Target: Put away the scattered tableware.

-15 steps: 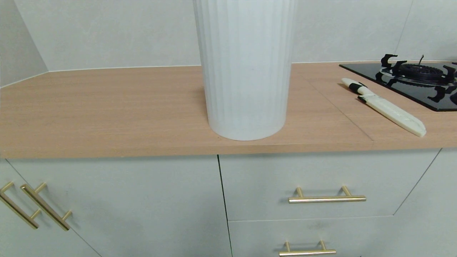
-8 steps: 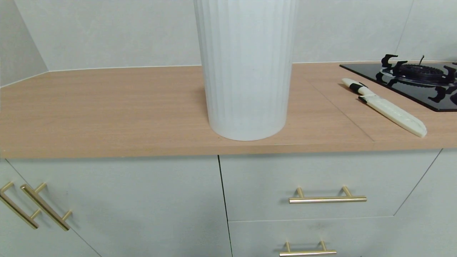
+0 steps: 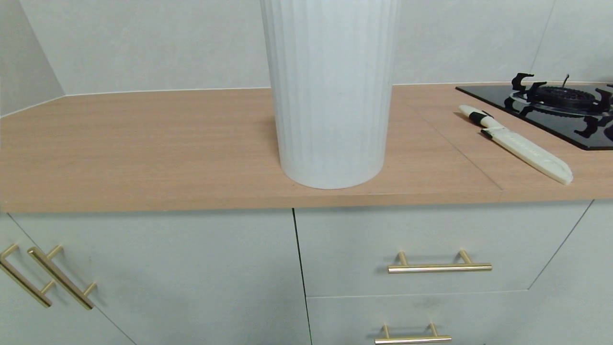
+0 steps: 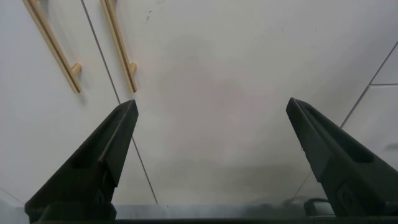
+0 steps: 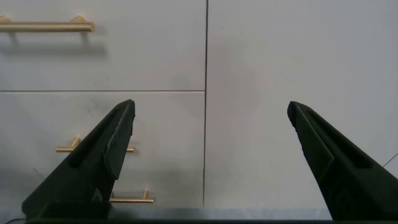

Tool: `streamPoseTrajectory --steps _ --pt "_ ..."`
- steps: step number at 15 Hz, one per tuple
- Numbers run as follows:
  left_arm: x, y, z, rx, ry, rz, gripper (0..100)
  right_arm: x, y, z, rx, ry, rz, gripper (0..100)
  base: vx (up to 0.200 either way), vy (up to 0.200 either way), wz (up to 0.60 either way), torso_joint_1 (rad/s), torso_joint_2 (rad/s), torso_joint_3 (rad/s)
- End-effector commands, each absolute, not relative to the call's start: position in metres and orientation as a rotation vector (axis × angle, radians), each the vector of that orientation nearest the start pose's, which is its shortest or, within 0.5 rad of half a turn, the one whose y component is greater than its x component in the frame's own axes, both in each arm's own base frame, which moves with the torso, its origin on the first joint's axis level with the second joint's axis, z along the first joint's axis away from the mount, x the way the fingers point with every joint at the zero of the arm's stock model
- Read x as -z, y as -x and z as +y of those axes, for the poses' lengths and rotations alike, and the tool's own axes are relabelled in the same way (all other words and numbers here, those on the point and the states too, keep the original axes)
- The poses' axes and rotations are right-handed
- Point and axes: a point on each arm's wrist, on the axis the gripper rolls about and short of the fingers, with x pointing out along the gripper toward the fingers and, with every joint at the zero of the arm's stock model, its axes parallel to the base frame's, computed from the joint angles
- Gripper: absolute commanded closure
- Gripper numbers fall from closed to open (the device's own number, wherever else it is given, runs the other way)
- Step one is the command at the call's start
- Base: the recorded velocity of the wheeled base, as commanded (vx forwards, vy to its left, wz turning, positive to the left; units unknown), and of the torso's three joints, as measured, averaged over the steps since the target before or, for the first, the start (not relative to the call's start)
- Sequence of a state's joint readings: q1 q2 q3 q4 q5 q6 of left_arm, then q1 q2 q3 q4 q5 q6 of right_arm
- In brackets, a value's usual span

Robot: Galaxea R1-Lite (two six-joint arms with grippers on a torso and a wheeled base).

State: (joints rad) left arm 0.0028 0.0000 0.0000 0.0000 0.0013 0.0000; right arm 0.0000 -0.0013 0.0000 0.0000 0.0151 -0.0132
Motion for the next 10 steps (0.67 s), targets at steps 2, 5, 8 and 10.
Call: streamPoseTrajectory --steps 2,5,8,10 --pt "-0.0755 0.0227 0.0000 -0.005 0.000 0.002 0 -0.0755 0.0228 0.0003 -0.015 0.014 0.000 0 0.000 0.000 0.00 0.013 -0.06 -0.052" --pt "-0.0755 0.0227 0.0000 -0.005 0.000 0.002 0 -0.0755 0.0228 0.0003 -0.015 0.014 0.000 0 0.000 0.000 0.00 0.069 -0.24 -0.264" --pt "-0.0755 0.0227 0.0000 -0.005 0.000 0.002 0 -0.0755 0.0228 0.0003 -0.015 0.014 0.000 0 0.000 0.000 0.00 0.129 -0.50 -0.317" --pt "-0.0755 0.0227 0.0000 -0.005 0.000 0.002 0 -0.0755 0.0228 0.0003 -0.017 0.014 0.000 0 0.000 0.000 0.00 0.156 -0.49 -0.312"
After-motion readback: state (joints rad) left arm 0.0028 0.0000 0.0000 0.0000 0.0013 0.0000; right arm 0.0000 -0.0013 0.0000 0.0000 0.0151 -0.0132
